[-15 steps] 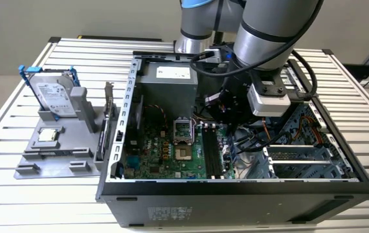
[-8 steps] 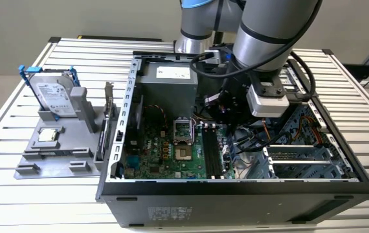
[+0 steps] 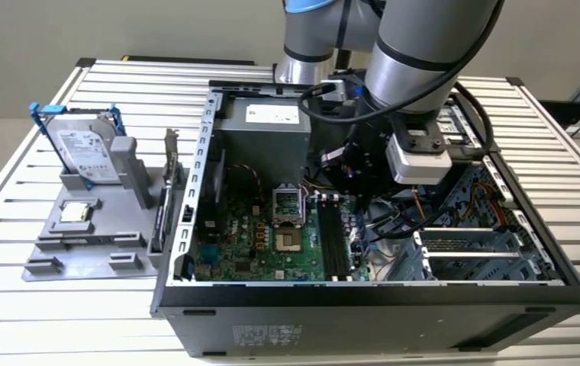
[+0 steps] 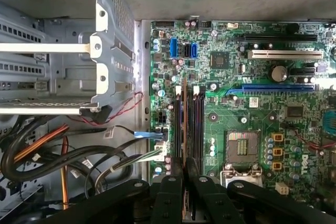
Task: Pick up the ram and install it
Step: 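Insert the ram into the slot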
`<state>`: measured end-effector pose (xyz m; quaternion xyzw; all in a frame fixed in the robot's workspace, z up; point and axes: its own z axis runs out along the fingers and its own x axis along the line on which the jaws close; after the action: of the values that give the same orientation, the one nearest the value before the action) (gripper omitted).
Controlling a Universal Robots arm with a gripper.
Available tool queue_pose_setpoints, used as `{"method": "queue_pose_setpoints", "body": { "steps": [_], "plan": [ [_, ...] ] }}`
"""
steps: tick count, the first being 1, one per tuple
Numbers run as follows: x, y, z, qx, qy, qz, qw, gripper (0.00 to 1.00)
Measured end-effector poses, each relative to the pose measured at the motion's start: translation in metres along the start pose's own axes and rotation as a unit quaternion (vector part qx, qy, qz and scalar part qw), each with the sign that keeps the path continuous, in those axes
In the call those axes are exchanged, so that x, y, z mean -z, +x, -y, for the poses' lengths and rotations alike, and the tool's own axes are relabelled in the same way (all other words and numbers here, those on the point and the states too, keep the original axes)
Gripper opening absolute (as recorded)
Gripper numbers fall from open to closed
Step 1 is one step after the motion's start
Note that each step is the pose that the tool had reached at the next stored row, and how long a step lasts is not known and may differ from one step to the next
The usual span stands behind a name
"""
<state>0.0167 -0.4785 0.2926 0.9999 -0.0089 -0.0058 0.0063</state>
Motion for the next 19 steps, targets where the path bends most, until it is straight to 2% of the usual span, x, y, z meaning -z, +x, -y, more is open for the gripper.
{"method": "queue_pose_setpoints", "body": {
  "steps": [19],
  "plan": [
    [-0.0034, 0.0, 0.001, 0.0, 0.0002, 0.0, 1.0, 0.0]
  ]
}}
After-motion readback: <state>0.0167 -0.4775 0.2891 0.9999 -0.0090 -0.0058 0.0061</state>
